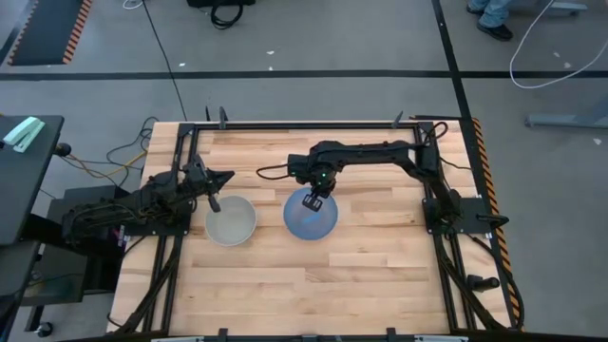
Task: Nest bowls inside each other
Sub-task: Stack the blue bowl on the orange bowl
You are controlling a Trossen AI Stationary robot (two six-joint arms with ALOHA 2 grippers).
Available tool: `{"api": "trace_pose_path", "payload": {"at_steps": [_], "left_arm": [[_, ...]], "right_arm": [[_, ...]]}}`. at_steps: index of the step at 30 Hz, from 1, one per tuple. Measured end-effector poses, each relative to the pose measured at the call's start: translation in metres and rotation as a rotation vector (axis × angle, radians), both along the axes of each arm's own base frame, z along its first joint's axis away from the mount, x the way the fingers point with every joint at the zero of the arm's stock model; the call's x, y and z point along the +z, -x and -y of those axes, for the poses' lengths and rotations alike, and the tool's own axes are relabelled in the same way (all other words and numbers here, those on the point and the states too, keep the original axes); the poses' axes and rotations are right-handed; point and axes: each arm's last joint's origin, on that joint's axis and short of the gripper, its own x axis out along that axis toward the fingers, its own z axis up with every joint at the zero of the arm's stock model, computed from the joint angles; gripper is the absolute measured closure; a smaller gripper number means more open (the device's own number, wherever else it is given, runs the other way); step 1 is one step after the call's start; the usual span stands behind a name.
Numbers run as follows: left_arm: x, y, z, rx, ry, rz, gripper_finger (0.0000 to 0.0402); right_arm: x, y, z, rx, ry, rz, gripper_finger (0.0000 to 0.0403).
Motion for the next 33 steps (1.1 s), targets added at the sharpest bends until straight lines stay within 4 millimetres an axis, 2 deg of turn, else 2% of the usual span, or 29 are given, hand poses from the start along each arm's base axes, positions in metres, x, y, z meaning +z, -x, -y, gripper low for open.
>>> {"api": "trace_pose_path", "payload": {"at_steps": [9,18,33], "left_arm": [[-0.001,0.0,0.0,0.0,0.002,-0.008,0.0378],[-0.001,0.0,0.0,0.0,0.002,-0.007,0.0381],[-0.001,0.0,0.0,0.0,0.002,-0.007,0.0375]], "right_arm": [[0.0,0.009,-0.002,-0.038,-0.005,-0.018,0.0396],[-0.002,0.005,-0.013,-0.034,-0.018,0.003,0.0358],[-0.001,0.006,-0.012,-0.048,-0.011,0.004,0.0319]]}}
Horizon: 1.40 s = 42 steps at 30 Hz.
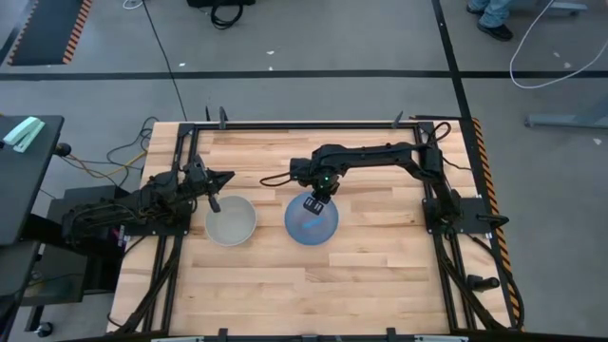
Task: Nest bowls inside each other
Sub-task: Stack the blue bowl on the orange bowl
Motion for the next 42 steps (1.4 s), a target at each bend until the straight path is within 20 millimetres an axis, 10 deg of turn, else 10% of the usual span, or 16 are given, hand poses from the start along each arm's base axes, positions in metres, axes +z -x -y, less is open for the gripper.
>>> {"api": "trace_pose_path", "payload": {"at_steps": [10,24,34,42], "left_arm": [[0.0,0.0,0.0,0.0,0.0,0.001,0.0387],[0.0,0.0,0.0,0.0,0.0,0.0,0.0375],[-0.001,0.0,0.0,0.0,0.004,-0.013,0.0383],[-0.001,0.0,0.0,0.0,0.004,-0.015,0.0375]], "right_arm": [[0.013,0.004,0.0,0.0,0.015,0.023,0.0318],[0.089,0.037,-0.013,-0.034,0.139,0.206,0.0327],[0.081,0.035,-0.059,0.11,0.187,0.195,0.0391],[0.036,0.044,-0.059,0.126,0.19,0.122,0.0396]]}}
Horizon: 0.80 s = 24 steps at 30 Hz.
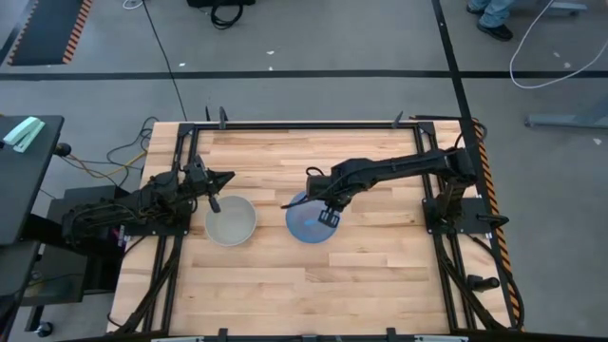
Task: Nest bowls inside each other
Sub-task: Stack the blue bowl on the orange bowl
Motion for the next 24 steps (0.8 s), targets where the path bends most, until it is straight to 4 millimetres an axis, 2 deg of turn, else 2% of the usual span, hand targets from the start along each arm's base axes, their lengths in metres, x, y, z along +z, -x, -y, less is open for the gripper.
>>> {"api": "trace_pose_path", "payload": {"at_steps": [5,10,18,24], "left_arm": [[0.0,0.0,0.0,0.0,0.0,-0.001,0.0384],[0.0,0.0,0.0,0.0,-0.001,0.0,0.0387],[0.0,0.0,0.0,0.0,-0.001,-0.001,0.0375],[0.0,0.0,0.0,0.0,-0.001,0.0,0.038]], "right_arm": [[-0.022,0.005,0.007,-0.011,-0.005,-0.03,0.0399],[-0.031,0.007,0.011,-0.003,-0.003,-0.041,0.04],[-0.013,-0.003,0.008,0.013,-0.001,0.036,0.04],[0.005,-0.016,-0.009,0.086,0.002,0.163,0.04]]}}
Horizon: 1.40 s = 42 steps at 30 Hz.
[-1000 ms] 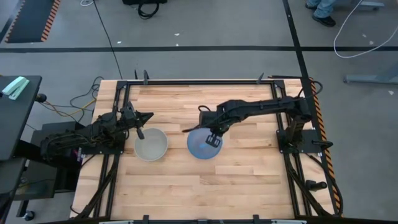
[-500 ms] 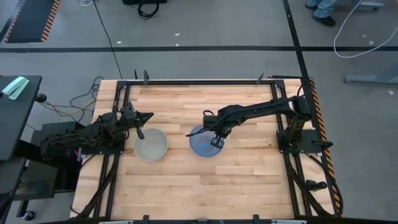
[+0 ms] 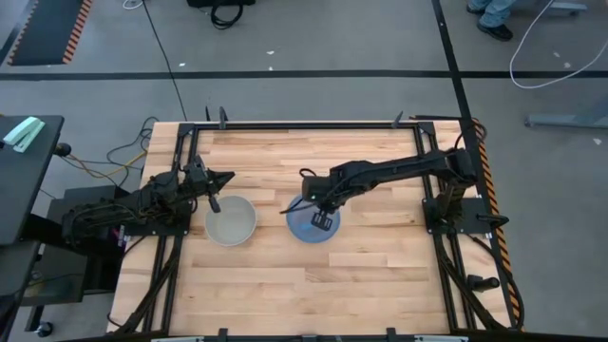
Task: Nest bowls inside each other
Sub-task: Stack the blue bowl on the orange bowl
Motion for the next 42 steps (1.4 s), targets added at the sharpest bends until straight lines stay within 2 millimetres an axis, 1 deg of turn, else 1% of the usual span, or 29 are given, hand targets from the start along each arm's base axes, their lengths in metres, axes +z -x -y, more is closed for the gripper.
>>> {"api": "trace_pose_path", "payload": {"at_steps": [6,12,15,17,22,27,35,42], "left_arm": [[0.0,0.0,0.0,0.0,0.0,0.0,0.0387],[0.0,0.0,0.0,0.0,0.0,0.0,0.0383],[0.0,0.0,0.0,0.001,0.0,0.0,0.0378],[0.0,0.0,0.0,0.0,0.0,0.0,0.0377],[0.0,0.0,0.0,0.001,-0.001,0.001,0.0384],[0.0,0.0,0.0,0.002,-0.001,0.001,0.0387],[0.0,0.0,0.0,0.003,-0.001,0.0,0.0375],[0.0,0.0,0.0,0.003,-0.001,0.0,0.0385]], "right_arm": [[0.01,-0.019,-0.023,0.15,0.025,0.221,0.0401],[0.015,-0.03,-0.029,0.239,0.031,0.36,0.0401],[0.009,-0.034,-0.029,0.257,0.034,0.352,0.0402],[0.001,-0.039,-0.029,0.273,0.032,0.357,0.0402],[-0.023,-0.051,-0.028,0.318,0.03,0.321,0.0402],[-0.036,-0.057,-0.024,0.33,0.007,0.31,0.0402],[-0.035,-0.057,-0.02,0.322,-0.024,0.309,0.0403],[-0.035,-0.057,-0.021,0.324,-0.039,0.31,0.0403]]}}
